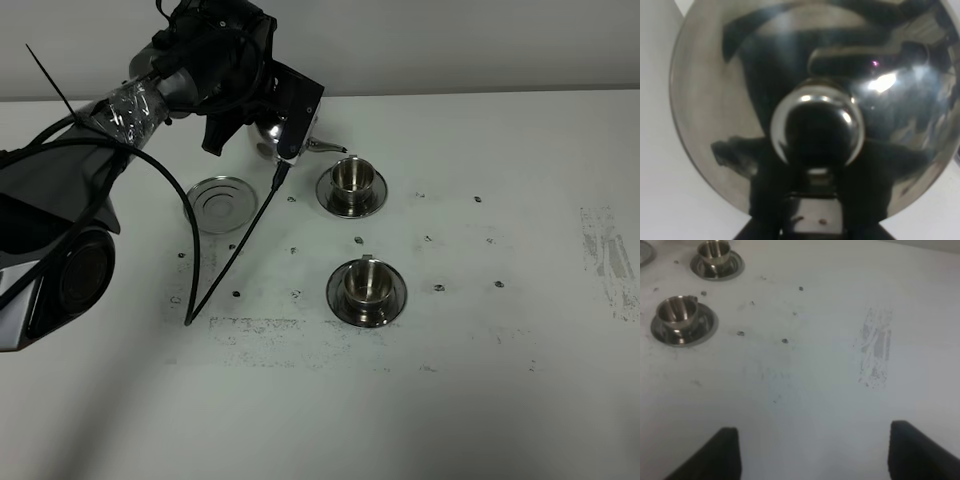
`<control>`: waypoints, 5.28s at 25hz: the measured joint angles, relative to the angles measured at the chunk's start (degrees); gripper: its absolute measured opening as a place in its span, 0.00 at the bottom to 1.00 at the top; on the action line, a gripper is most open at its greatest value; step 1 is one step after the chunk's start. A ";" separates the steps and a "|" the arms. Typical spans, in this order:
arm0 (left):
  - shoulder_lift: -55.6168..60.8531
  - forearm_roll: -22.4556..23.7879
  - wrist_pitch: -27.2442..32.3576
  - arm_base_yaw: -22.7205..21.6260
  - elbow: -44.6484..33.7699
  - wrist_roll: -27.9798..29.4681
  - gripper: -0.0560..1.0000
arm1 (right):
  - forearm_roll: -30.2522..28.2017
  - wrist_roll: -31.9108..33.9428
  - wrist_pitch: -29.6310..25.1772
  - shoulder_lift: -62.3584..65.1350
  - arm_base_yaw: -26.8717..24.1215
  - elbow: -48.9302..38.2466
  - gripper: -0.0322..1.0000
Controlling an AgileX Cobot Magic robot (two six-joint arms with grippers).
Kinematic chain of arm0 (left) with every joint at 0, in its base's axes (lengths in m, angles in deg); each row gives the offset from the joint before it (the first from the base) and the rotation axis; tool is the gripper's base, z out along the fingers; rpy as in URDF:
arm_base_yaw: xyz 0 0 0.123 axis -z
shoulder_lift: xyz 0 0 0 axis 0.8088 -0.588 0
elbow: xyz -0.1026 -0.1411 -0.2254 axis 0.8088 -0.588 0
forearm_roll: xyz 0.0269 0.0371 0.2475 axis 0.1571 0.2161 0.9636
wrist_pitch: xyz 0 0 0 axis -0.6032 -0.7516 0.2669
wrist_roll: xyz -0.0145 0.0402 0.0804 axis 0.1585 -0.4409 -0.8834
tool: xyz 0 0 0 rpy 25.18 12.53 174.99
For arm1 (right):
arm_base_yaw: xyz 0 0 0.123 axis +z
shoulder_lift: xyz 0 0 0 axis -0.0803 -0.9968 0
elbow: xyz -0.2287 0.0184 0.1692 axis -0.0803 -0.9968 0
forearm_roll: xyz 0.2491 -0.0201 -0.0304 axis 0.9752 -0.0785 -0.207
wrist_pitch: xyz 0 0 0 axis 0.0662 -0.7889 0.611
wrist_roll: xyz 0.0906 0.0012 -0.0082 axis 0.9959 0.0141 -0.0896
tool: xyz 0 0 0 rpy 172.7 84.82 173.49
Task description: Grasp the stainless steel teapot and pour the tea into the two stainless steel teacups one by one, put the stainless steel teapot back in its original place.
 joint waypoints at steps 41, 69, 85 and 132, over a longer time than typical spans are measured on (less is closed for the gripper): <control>-0.17 8.95 -2.72 2.73 -0.13 -1.31 0.22 | 0.00 0.00 0.00 0.00 0.00 0.00 0.60; -0.17 12.78 -4.44 3.67 -0.13 0.01 0.22 | 0.00 0.00 0.00 0.00 0.00 0.00 0.60; -0.23 14.44 -6.32 3.84 -2.43 0.52 0.22 | 0.00 0.00 0.00 0.00 0.00 0.00 0.60; -0.28 14.91 -8.69 4.31 -2.43 1.48 0.22 | 0.00 0.00 0.00 0.00 0.00 0.00 0.60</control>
